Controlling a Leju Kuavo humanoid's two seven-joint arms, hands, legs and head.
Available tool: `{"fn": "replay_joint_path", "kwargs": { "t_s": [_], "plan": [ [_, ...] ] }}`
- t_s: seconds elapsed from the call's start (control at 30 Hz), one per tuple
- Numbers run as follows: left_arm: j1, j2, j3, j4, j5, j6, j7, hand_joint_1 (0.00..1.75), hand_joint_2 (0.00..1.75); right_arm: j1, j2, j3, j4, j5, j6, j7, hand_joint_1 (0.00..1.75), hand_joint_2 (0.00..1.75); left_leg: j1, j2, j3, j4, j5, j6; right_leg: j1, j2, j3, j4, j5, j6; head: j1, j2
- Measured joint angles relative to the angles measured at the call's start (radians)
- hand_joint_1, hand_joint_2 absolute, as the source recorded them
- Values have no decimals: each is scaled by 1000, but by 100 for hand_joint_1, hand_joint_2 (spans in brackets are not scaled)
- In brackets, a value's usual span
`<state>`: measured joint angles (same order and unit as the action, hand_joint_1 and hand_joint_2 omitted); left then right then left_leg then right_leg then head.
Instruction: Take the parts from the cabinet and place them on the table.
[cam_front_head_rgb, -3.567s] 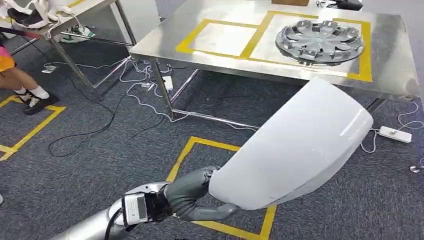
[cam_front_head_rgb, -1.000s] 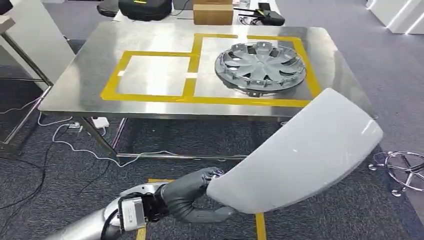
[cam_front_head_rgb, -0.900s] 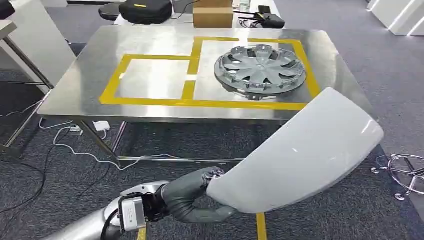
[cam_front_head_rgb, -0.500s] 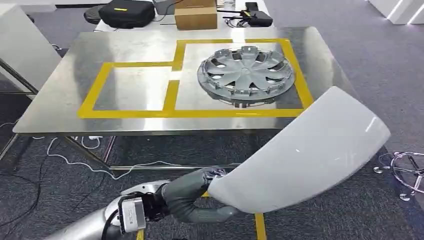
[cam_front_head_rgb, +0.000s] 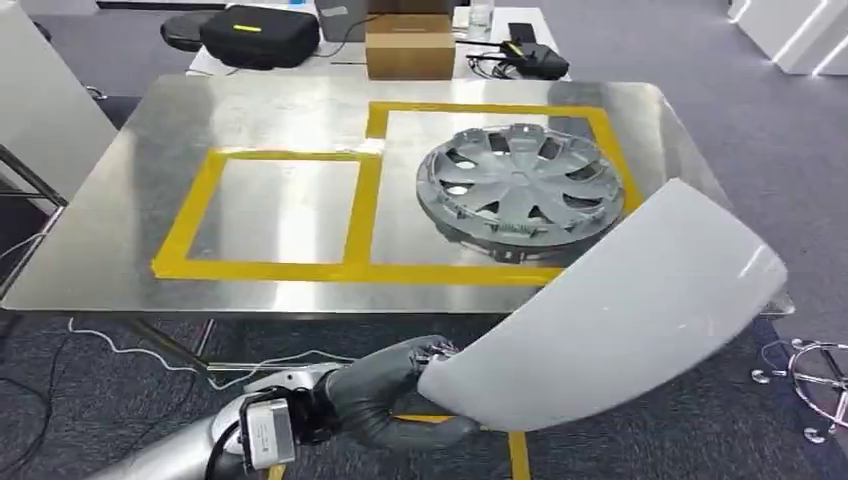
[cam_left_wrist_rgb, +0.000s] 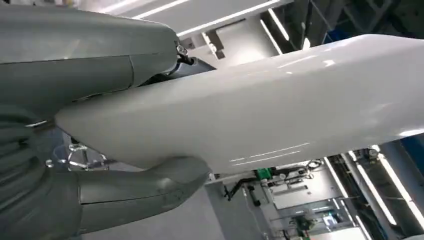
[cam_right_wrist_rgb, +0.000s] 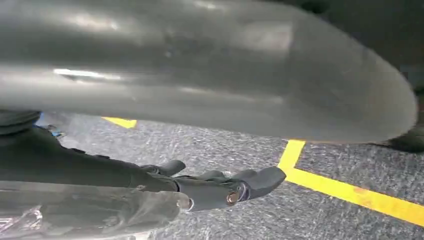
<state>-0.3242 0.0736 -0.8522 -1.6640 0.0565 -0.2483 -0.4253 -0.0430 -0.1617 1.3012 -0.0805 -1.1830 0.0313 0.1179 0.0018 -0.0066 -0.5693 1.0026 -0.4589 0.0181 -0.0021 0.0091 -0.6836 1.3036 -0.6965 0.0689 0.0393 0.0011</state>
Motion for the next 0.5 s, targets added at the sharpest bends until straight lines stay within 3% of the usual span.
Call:
{"fn": "replay_joint_path", "kwargs": {
  "t_s": [0.03,0.07,0.1,0.13,0.17,0.2,0.23,0.27,0.33,0.37,0.4,0.47,0.5],
  "plan": [
    [1,0,0,0,0,0,0,175,175,2,0,0,0,0,0,0,0,0,0,-1,23,0,-17,-1,0,0,-11,-33,-16,0,2,0],
    [1,0,0,0,0,0,0,175,175,2,0,0,0,0,0,0,0,0,0,-2,47,0,-36,-3,0,0,-11,-89,11,-1,1,0],
    [1,1,-1,0,0,0,0,175,175,3,0,0,0,0,0,0,0,0,0,-1,70,0,-54,-5,0,-3,-7,-155,79,-4,3,0],
    [3,1,-1,0,0,1,0,175,175,6,0,0,0,0,-1,0,0,0,-1,0,81,-4,-71,-11,0,-9,-6,-227,219,-7,3,0],
    [5,3,-1,0,-1,3,0,175,175,9,0,0,0,0,-1,-1,0,0,-4,-1,101,8,-85,-13,0,-18,-9,-266,330,-12,5,0],
    [9,5,0,0,-3,7,-2,175,175,7,0,1,0,0,-1,2,0,0,-9,-2,106,2,-93,-20,3,-18,8,-258,329,-23,2,0],
    [9,6,2,0,-7,11,-3,175,175,4,0,1,0,0,-1,2,0,0,-8,-2,115,1,-96,-25,4,-14,6,-258,330,-27,-8,0],
    [8,5,5,0,-7,15,-8,175,175,0,0,2,0,-1,-1,3,0,0,-8,-2,106,10,-81,-30,4,-13,6,-258,326,-31,-3,0],
    [10,5,11,-2,-8,20,-16,175,175,-4,0,2,0,-2,-2,2,0,0,-10,-1,18,140,-14,-44,-7,-11,21,-278,322,-40,-5,0],
    [13,6,15,-2,-8,21,-19,175,175,-4,0,2,0,-3,-1,2,0,0,-9,-1,-26,200,-15,-49,-8,-11,29,-285,317,-47,-8,0],
    [16,8,18,-2,-8,23,-19,175,175,-4,0,2,0,-3,-1,2,0,0,-7,-1,-65,245,-51,-53,-8,-11,37,-288,311,-50,-8,0],
    [24,11,24,-2,-12,31,-21,175,175,-4,0,2,0,-5,-1,2,0,0,-5,-1,-127,296,-154,-56,-9,-9,53,-288,295,-52,-8,0],
    [28,12,25,-2,-13,33,-21,175,175,-4,0,2,0,-5,-1,2,0,0,-5,-1,-141,294,-170,-56,-9,-7,60,-288,288,-51,-8,0]
  ]
}}
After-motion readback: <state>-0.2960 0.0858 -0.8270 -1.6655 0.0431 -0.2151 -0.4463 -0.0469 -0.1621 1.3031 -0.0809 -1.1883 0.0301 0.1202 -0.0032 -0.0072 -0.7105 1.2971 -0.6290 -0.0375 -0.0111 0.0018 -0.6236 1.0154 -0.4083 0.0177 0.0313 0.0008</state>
